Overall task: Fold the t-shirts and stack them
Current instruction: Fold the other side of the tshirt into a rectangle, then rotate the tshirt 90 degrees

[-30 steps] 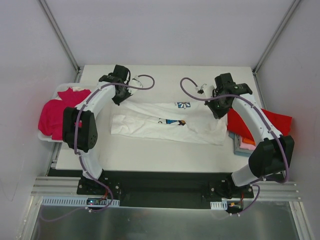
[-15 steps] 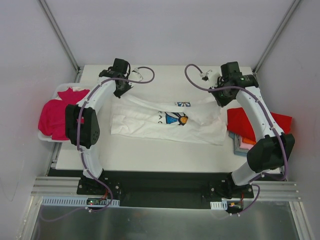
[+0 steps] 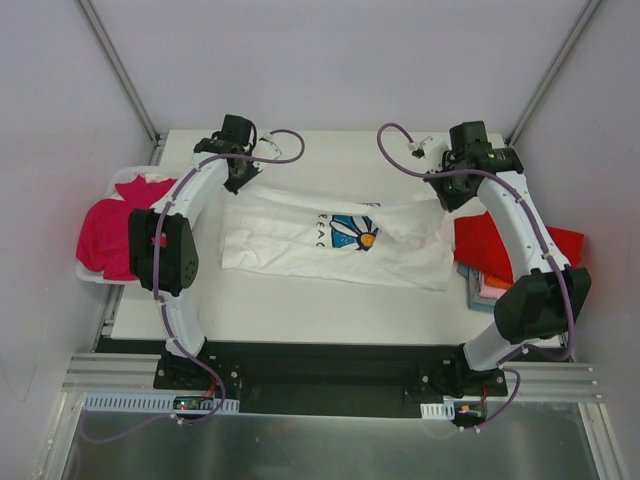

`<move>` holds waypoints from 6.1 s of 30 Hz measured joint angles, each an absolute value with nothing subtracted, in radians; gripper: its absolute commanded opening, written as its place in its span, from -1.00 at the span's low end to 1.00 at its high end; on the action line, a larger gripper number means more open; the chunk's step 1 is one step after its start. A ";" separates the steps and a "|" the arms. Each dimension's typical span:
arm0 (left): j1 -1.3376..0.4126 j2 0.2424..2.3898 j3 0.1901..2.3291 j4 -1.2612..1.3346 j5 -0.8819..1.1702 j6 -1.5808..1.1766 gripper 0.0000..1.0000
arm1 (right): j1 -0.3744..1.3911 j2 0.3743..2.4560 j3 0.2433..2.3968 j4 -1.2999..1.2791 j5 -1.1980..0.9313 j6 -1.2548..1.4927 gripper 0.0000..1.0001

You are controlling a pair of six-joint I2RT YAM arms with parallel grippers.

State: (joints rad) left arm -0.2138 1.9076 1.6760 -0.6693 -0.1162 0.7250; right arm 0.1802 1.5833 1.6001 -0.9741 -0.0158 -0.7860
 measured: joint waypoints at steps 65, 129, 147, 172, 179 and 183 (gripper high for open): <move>-0.215 1.809 1.595 -0.661 -0.026 0.660 0.99 | 0.286 1.532 1.472 -0.947 -0.019 -0.733 0.89; -0.276 1.878 1.449 -0.649 0.027 0.658 0.99 | 0.366 1.707 1.357 -0.850 0.022 -0.708 1.00; -0.276 1.882 1.400 -0.712 0.126 0.702 0.99 | 0.365 1.816 1.290 -0.788 0.022 -0.735 0.99; -0.276 1.995 1.430 -0.727 0.045 0.634 0.98 | 0.331 1.950 1.365 -0.775 0.055 -0.765 1.00; -0.276 1.996 1.430 -0.748 0.045 0.608 0.99 | 0.305 2.031 1.482 -0.803 0.055 -0.775 1.00; -0.285 1.996 1.430 -0.768 0.053 0.589 0.99 | 0.284 2.083 1.566 -0.833 0.047 -0.782 1.00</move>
